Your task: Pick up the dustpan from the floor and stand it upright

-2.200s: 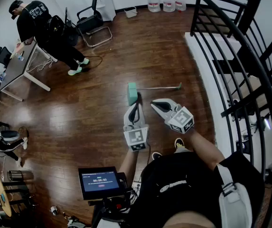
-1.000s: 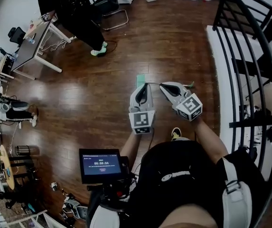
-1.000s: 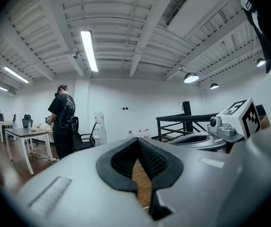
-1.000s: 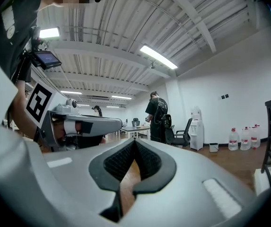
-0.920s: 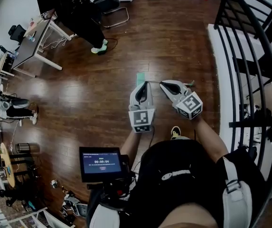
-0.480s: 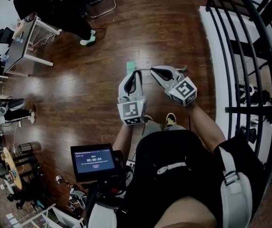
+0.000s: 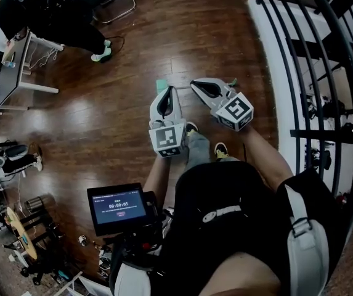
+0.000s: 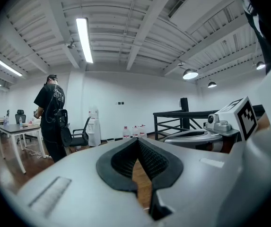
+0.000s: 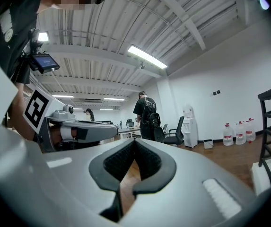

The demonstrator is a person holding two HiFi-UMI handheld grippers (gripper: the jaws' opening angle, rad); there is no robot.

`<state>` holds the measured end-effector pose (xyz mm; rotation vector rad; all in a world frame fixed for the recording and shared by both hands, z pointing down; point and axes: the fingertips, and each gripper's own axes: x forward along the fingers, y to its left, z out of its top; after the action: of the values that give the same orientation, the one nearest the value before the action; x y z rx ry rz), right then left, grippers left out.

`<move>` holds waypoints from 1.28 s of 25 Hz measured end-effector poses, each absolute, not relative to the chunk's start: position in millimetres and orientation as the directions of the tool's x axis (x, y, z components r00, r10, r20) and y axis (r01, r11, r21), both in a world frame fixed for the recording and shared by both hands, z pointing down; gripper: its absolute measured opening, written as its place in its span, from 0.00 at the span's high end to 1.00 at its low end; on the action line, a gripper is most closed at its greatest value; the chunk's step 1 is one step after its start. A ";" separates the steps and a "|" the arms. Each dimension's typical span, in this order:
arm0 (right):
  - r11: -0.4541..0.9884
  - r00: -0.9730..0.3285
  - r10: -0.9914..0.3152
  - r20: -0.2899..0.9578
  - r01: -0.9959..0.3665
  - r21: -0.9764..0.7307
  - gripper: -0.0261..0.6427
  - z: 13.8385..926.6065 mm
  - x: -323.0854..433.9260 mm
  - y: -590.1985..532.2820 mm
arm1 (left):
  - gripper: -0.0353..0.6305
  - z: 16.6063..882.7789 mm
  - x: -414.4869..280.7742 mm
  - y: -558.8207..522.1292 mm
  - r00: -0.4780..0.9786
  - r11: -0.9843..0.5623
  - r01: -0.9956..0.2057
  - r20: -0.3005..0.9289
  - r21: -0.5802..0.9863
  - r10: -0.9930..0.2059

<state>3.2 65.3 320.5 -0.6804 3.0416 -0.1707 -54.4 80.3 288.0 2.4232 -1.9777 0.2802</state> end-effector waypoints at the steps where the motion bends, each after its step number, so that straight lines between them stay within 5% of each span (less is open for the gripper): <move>1: 0.896 -0.902 -0.431 0.012 -0.429 -0.113 0.96 323.7 -0.3 59.1 | 0.92 290.0 -57.3 73.0 0.201 -0.216 -0.971 0.137 -0.104 -0.970; 17: 0.849 -0.851 -0.504 0.147 -0.519 -0.095 0.96 350.0 -62.9 -44.7 | 0.92 328.9 -130.1 -34.8 0.278 -0.282 -0.959 0.175 0.004 -0.944; 27: 0.831 -0.831 -0.521 0.196 -0.546 -0.109 0.96 369.1 -48.6 -70.8 | 0.92 355.6 -118.1 -63.3 0.331 -0.332 -0.942 0.252 0.040 -0.909; 32: 0.814 -0.820 -0.529 0.219 -0.563 -0.143 0.96 389.7 -17.9 -91.7 | 0.92 397.3 -87.5 -92.0 0.421 -0.488 -0.861 0.341 -0.142 -0.841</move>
<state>-17.9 -91.7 389.7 -0.9570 3.1523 -0.3354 -87.5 -92.0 397.3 2.6013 -1.5598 0.5741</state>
